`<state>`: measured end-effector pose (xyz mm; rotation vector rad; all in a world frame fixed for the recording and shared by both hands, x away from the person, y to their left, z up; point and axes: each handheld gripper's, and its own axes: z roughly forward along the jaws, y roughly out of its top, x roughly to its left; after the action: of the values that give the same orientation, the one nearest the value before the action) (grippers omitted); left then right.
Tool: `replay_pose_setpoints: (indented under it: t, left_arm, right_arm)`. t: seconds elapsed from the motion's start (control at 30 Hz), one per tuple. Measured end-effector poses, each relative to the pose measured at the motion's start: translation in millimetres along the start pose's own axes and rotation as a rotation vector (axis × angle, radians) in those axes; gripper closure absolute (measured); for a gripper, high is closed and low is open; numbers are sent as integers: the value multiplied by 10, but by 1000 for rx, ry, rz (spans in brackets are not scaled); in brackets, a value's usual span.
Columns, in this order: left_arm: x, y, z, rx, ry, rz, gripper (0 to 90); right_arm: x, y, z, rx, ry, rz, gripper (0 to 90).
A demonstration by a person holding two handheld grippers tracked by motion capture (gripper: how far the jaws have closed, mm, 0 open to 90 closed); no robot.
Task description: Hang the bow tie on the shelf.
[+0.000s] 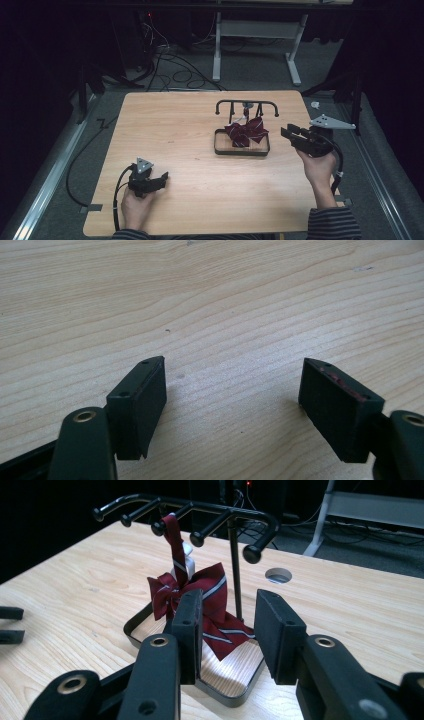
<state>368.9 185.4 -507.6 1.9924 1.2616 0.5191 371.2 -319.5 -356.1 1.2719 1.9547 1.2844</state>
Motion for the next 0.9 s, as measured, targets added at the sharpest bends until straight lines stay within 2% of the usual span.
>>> replay_pose_setpoints:
  t: [0.53,0.9]
  left_arm:
    - [-5,0,1,0,3,1,277]
    - [-9,2,4,1,7,7,278]
  right_arm:
    - [-49,-258,-198,-12,-1,48,653]
    - [-56,-484,-230,1,-4,73,650]
